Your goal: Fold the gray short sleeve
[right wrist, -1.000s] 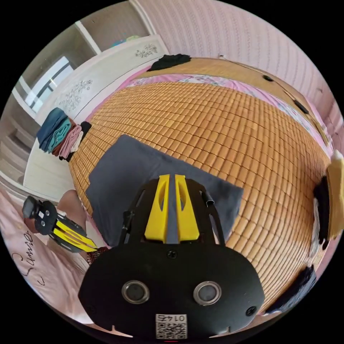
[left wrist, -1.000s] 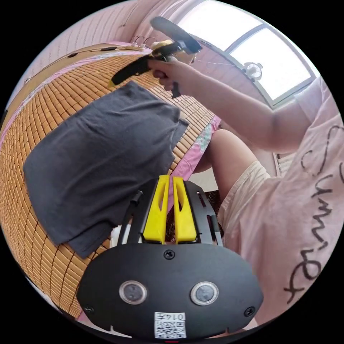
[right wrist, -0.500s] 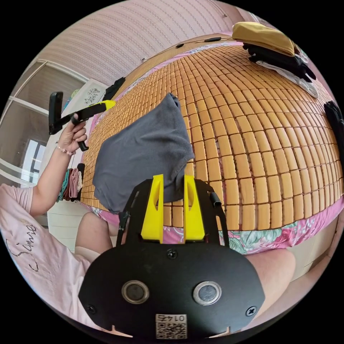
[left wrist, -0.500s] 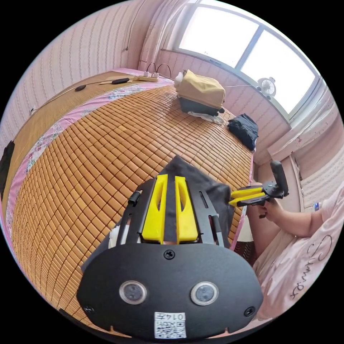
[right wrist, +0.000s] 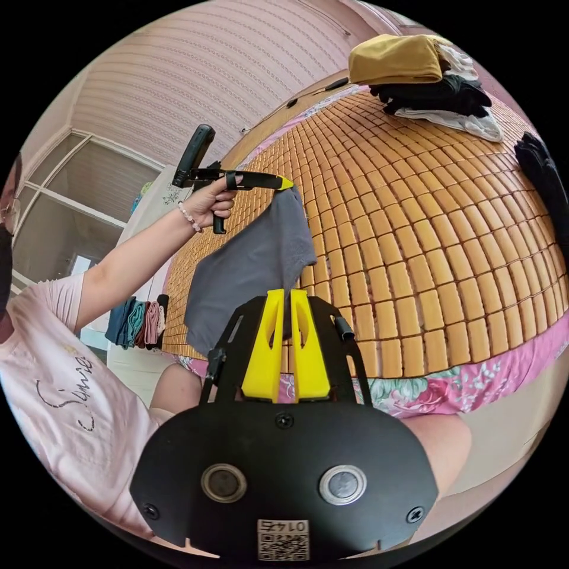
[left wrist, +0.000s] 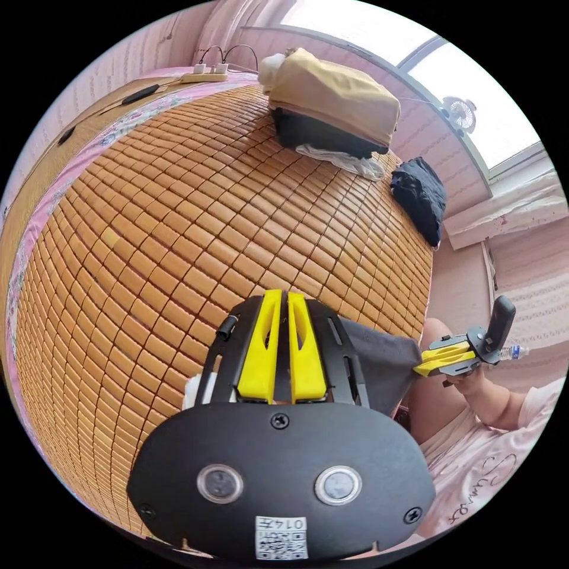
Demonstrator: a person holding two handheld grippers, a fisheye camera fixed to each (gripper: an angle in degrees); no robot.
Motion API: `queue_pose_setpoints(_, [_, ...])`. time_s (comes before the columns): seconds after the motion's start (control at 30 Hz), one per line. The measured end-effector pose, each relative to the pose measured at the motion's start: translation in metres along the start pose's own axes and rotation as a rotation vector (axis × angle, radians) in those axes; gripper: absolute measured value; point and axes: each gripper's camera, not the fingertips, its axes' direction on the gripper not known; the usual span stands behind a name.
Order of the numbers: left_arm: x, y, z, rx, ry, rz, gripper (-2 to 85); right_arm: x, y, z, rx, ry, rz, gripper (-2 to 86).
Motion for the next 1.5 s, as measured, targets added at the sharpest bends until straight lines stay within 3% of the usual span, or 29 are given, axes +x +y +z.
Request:
queue_pose_setpoints(0.3, [0.016, 0.000, -0.056, 0.181, 0.129, 0.068, -0.3, -0.017, 0.003, -0.076, 0.099, -0.093, -0.141, 1.2])
queue_pose_setpoints(0.53, [-0.025, 0.090, -0.107, 0.207, 0.057, -0.002, 1.1, -0.135, -0.018, 0.002, -0.134, -0.283, -0.501, 2.5])
queue_pose_setpoints(0.7, [-0.082, 0.205, -0.101, 0.150, -0.235, -0.335, 4.9, -0.184, -0.014, 0.107, -0.348, -0.136, -0.570, 6.0])
queue_pose_setpoints(0.8, [-0.101, 0.269, -0.092, 0.200, -0.065, -0.513, 5.0, -0.191, -0.011, 0.135, -0.470, -0.147, -0.570, 7.3])
queue_pose_setpoints(1.03, [-0.040, 0.346, -0.080, 0.320, -0.097, -0.551, 4.1, -0.207, -0.039, 0.116, -0.387, -0.106, -0.591, 4.1])
queue_pose_setpoints(1.3, [0.031, 0.368, -0.008, 0.188, -0.145, -0.535, 6.5, -0.259, -0.098, 0.162, -0.390, -0.024, -0.647, 4.1])
queue_pose_setpoints(1.5, [0.030, 0.399, 0.003, 0.204, -0.115, -0.572, -0.5, -0.298, -0.142, 0.214, -0.409, 0.127, -0.638, 3.6])
